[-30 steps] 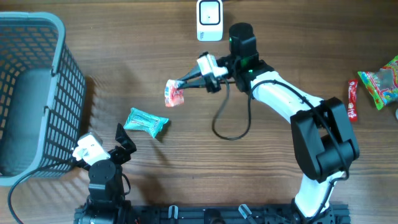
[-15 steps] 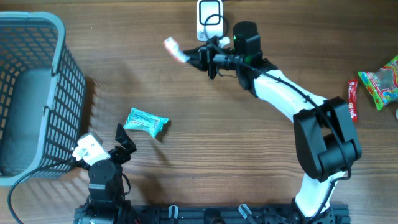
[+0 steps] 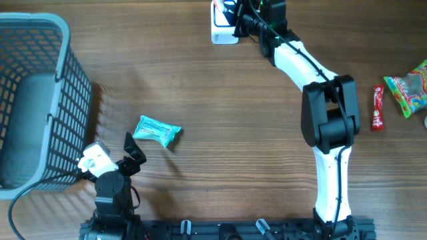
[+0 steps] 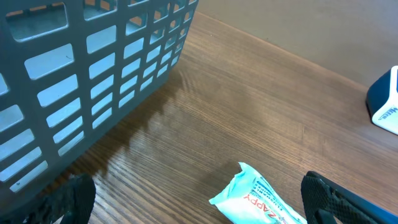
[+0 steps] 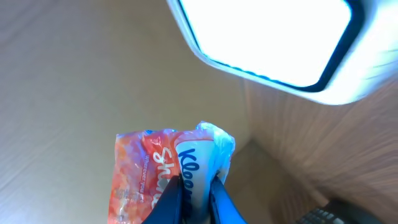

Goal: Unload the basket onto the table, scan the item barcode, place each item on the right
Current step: 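Lift the white-red box and hold it at the scanner, then carry the box right and release it near the Haribo bag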

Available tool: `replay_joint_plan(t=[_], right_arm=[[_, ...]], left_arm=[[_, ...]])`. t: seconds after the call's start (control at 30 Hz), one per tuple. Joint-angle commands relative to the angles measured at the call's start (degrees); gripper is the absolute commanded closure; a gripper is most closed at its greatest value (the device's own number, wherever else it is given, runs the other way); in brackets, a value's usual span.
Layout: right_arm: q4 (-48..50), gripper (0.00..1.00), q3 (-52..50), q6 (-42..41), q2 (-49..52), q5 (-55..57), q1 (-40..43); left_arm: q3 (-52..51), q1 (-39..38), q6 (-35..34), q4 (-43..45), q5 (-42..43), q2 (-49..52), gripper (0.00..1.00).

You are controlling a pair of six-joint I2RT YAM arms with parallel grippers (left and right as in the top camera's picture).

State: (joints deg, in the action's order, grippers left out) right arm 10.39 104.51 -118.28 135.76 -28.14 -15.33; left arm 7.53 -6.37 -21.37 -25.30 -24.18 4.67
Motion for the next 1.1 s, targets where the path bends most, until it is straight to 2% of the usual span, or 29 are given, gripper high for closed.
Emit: replay_joint_plan(t=[0.0, 0.23, 0.3, 0.4, 0.5, 0.6, 0.7, 0.77, 0.83, 0.9, 0.97, 1.0, 1.03, 1.07], right_arm=[[-5.4, 0.95, 2.2, -0.4, 0.7, 0.8, -0.5], [-4.5, 0.95, 2.2, 0.0, 0.7, -0.7, -0.2], [-7.3, 0.95, 2.2, 7.8, -0.4, -2.3, 0.1], [-21.9, 0.95, 2.2, 18.5, -7.6, -0.2, 2.7], [-38.7, 0.95, 2.2, 24.3, -18.2, 1.1, 9.0], [-58.7, 0.95, 2.2, 27.5, -24.8, 17.9, 17.1], [-71.2, 0.95, 0.2, 31.1, -24.4, 42.3, 23.8], [-68.0, 0.95, -5.2, 32.5, -21.9, 54.5, 25.9], [-58.2, 0.95, -9.4, 40.5, -17.5, 58.5, 26.7], [-54.0, 0.94, -10.4, 42.1, -13.1, 62.6, 27.3], [-53.9, 0.92, -10.5, 41.8, -11.0, 64.8, 28.5], [-53.7, 0.90, -10.4, 41.8, -11.0, 65.5, 29.2], [-53.7, 0.77, -10.2, 42.0, -11.3, 65.7, 30.0], [-54.2, 0.23, -9.3, 45.5, -11.6, 65.4, 31.0]], left_arm=[[-0.2, -0.3, -0.1, 0.2, -0.8, -0.4, 0.00], [-0.2, -0.3, -0.1, 0.2, -0.8, -0.4, 0.00], [-0.2, -0.3, -0.1, 0.2, -0.8, -0.4, 0.00], [-0.2, -0.3, -0.1, 0.2, -0.8, -0.4, 0.00], [-0.2, -0.3, -0.1, 0.2, -0.8, -0.4, 0.00], [-0.2, -0.3, -0.1, 0.2, -0.8, -0.4, 0.00], [-0.2, -0.3, -0.1, 0.2, -0.8, -0.4, 0.00], [-0.2, -0.3, -0.1, 0.2, -0.8, -0.4, 0.00], [-0.2, -0.3, -0.1, 0.2, -0.8, -0.4, 0.00], [-0.2, -0.3, -0.1, 0.2, -0.8, -0.4, 0.00], [-0.2, -0.3, -0.1, 0.2, -0.8, -0.4, 0.00], [-0.2, -0.3, -0.1, 0.2, -0.8, -0.4, 0.00], [-0.2, -0.3, -0.1, 0.2, -0.8, -0.4, 0.00], [-0.2, -0.3, -0.1, 0.2, -0.8, -0.4, 0.00]])
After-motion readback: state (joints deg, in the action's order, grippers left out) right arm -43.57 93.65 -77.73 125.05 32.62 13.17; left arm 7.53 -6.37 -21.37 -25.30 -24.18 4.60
